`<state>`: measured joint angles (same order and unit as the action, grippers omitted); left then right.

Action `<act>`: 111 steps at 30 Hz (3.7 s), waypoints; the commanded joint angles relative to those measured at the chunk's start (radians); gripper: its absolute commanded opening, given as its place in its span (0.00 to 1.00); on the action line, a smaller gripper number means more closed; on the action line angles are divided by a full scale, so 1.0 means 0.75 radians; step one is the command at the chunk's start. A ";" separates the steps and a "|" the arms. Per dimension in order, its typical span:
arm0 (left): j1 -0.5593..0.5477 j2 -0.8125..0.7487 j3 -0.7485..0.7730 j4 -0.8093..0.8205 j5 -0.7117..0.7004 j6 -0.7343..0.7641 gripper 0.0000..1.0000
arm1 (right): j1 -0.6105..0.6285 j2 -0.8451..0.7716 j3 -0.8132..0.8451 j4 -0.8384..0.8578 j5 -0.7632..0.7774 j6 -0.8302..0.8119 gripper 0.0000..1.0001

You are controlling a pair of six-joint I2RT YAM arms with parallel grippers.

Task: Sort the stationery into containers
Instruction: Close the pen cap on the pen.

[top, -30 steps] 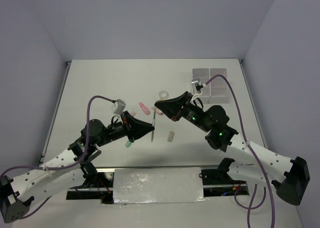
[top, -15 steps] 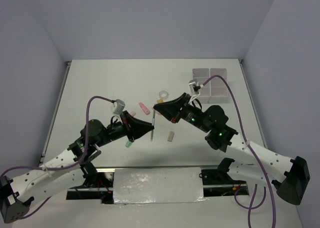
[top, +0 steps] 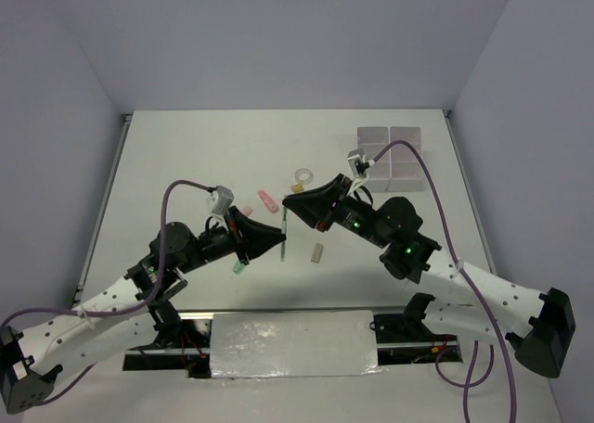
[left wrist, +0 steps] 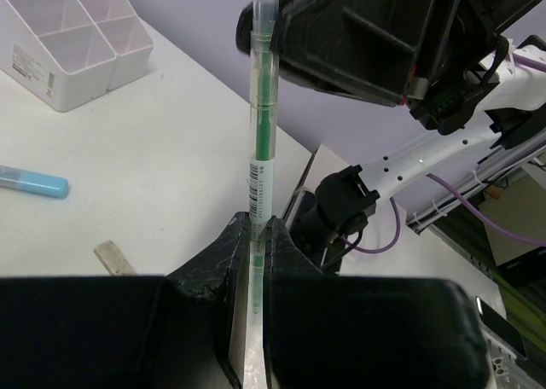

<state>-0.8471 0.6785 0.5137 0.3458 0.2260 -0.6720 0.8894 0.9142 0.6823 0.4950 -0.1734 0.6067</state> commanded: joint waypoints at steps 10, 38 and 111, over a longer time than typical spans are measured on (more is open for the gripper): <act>0.004 0.008 0.029 0.157 0.063 0.106 0.00 | 0.031 -0.039 0.097 -0.102 -0.037 -0.107 0.39; 0.002 0.151 0.107 0.202 0.046 0.059 0.21 | 0.066 0.010 0.119 -0.091 -0.110 -0.152 0.00; 0.141 0.198 0.479 0.067 0.175 0.331 0.00 | 0.139 0.168 -0.132 -0.114 -0.092 -0.232 0.00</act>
<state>-0.7891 0.8295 0.7349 0.0875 0.3626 -0.4164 0.9367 0.9825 0.6506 0.5972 -0.1429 0.4625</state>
